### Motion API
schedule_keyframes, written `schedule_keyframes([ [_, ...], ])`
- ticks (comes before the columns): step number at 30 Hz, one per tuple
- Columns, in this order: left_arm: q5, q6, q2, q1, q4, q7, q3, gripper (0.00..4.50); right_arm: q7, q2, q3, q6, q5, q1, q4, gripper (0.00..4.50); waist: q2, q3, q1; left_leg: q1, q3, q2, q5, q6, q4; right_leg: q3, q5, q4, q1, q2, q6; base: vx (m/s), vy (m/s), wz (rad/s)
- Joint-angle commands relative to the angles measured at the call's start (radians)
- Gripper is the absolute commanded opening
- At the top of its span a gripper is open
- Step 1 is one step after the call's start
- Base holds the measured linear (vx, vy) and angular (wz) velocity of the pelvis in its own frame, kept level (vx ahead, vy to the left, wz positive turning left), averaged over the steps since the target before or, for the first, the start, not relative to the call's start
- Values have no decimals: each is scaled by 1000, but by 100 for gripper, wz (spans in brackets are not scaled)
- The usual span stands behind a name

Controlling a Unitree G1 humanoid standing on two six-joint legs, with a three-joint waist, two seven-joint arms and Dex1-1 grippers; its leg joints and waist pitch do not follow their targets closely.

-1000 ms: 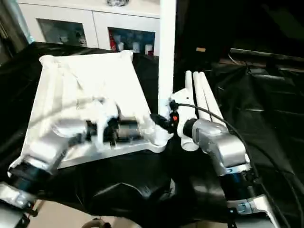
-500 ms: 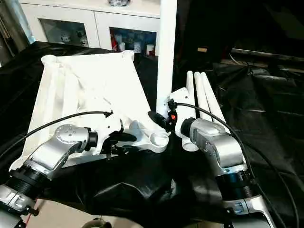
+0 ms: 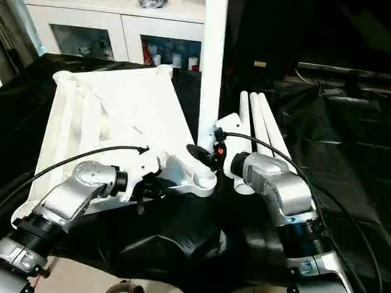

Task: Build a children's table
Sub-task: Insert table leg to table base

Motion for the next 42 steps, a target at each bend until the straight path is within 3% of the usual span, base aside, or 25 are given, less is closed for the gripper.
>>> schedule_keyframes([
  [1, 10, 12, 0, -2, 1, -20, -10, 36, 26, -22, -21, 28, 24, 11, -39, 190, 14, -76, -3, 24, -17, 52, -173, -32, -69, 50, -29, -73, 48, -80, -229, 0, 0, 0],
  [4, 6, 0, -4, -1, 3, -18, -2, 26, 44, -32, -17, 35, 26, 17, -41, 190, 14, -76, -2, 25, -17, 53, -175, -31, -69, 49, -38, -74, 47, -81, -228, 0, 0, 0],
  [5, 5, -3, -5, -1, 3, -19, -1, 4, 48, -36, -15, 34, 23, 19, -39, 190, 9, -76, -2, 25, -16, 53, -172, -30, -69, 49, -37, -75, 47, -80, -228, 0, 0, 0],
  [13, 15, -7, 3, 14, -4, -35, -7, 0, 90, -74, -19, 106, 53, 9, -42, 190, 12, -75, -1, 24, -17, 54, -175, -27, -70, 49, -55, -76, 47, -81, -229, 0, 0, 0],
  [14, 17, -7, 2, 12, -3, -34, -7, 0, 95, -79, -18, 111, 54, 8, -40, 190, 9, -75, -1, 24, -16, 53, -175, -26, -69, 49, -53, -77, 48, -80, -229, 0, 0, 0],
  [32, 37, -7, 4, 11, 5, -57, -23, 0, 117, -28, 22, 50, 16, -35, 107, 190, 8, -75, -1, 24, -16, 53, -175, -29, -69, 49, -68, -76, 44, -82, -235, 0, 0, 0],
  [38, 38, 1, 5, 18, -3, -60, -18, 0, 114, -22, -19, 26, 23, -10, 139, 190, 5, -74, -1, 24, -16, 53, -180, -27, -70, 49, -95, -79, 44, -84, -226, 0, 0, 0],
  [42, 40, -1, 5, 20, -1, -57, -13, 0, 99, -2, -60, -6, 44, 50, 156, 190, 5, -74, -1, 24, -16, 54, -184, -26, -71, 48, -96, -80, 44, -83, -226, 0, 0, 0],
])
